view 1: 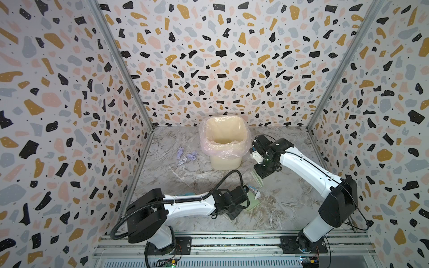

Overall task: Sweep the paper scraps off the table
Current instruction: 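Sweep the blue-striped white scrap into the dustpan with the right gripper's brush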

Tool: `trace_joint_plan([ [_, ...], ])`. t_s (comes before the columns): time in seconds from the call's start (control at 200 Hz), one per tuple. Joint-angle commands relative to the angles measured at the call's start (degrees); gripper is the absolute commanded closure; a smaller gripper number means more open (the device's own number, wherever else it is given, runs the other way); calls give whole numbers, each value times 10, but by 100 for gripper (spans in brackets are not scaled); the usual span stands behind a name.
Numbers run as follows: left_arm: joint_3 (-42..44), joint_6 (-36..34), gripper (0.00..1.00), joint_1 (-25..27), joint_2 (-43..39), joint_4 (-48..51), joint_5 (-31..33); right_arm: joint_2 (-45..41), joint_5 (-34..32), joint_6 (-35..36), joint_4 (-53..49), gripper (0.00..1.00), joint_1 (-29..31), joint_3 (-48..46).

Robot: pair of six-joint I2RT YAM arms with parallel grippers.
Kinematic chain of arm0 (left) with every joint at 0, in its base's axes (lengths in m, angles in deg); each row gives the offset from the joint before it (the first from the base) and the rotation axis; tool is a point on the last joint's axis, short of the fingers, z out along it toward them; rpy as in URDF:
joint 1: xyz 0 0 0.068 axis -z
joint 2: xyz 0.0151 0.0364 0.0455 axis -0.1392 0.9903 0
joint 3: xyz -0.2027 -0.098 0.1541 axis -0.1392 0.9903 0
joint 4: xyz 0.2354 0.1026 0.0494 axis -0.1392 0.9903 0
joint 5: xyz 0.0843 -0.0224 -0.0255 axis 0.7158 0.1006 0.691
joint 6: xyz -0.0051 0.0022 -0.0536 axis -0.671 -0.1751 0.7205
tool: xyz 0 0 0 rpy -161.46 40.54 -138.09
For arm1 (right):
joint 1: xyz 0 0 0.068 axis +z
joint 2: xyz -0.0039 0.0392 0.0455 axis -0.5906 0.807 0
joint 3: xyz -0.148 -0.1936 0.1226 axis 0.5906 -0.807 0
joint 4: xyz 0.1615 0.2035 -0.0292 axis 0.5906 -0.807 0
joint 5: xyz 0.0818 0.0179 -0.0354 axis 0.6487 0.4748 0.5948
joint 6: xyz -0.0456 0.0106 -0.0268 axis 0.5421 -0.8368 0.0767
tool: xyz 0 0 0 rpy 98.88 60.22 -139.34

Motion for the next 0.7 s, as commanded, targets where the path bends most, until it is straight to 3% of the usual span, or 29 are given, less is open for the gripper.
trace_joint_plan([
  [0.0, 7, 6, 100, -3, -1, -11, -15, -9, -43, -15, -34, 100, 0, 28],
  [0.696, 24, 20, 100, -10, -6, -22, -25, 10, 103, 8, -26, 100, 31, 18],
])
